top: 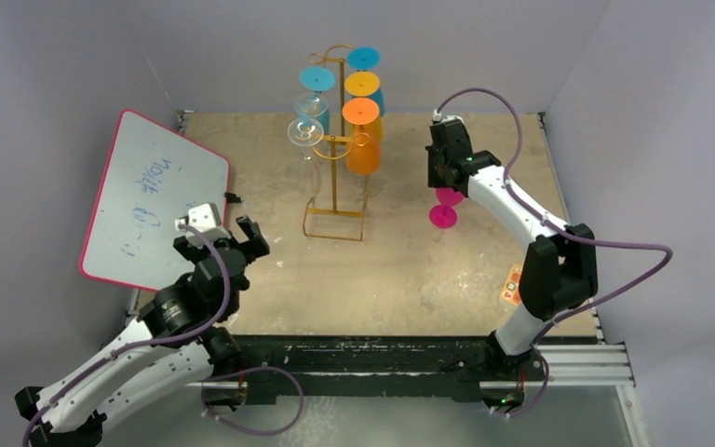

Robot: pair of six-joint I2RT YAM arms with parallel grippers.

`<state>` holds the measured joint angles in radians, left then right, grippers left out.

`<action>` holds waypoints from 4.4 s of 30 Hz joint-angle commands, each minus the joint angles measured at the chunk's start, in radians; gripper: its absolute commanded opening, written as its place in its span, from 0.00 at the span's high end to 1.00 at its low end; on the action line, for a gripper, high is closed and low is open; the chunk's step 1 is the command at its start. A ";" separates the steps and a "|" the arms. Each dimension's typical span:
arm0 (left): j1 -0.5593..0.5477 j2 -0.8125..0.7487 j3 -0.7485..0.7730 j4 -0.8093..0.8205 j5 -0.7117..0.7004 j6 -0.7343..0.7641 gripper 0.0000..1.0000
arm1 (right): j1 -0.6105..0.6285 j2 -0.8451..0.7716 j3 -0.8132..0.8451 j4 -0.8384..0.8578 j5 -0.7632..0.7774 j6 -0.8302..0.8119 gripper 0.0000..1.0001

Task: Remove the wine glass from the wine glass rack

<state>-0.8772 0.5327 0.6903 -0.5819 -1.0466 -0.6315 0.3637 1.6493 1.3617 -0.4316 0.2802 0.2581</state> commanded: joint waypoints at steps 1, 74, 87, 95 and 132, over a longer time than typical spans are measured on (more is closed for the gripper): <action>0.003 -0.035 0.023 0.019 0.002 0.025 0.06 | 0.000 0.027 0.075 0.025 0.022 -0.036 0.99; 0.003 -0.003 0.016 0.043 0.032 0.049 0.06 | -0.006 -0.024 0.327 0.408 -0.706 0.637 0.38; 0.003 -0.003 0.016 0.046 0.035 0.050 0.06 | -0.006 0.003 0.383 0.407 -0.787 0.605 0.36; 0.003 -0.002 0.015 0.047 0.037 0.052 0.06 | -0.006 0.000 0.419 0.378 -0.776 0.570 0.36; 0.003 -0.007 0.014 0.052 0.051 0.055 0.06 | -0.008 0.046 0.428 0.254 -0.747 0.545 0.65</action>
<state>-0.8772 0.5236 0.6899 -0.5632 -0.9989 -0.5903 0.3569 1.7393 1.7489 -0.1814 -0.4309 0.8040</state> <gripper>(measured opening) 0.939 0.388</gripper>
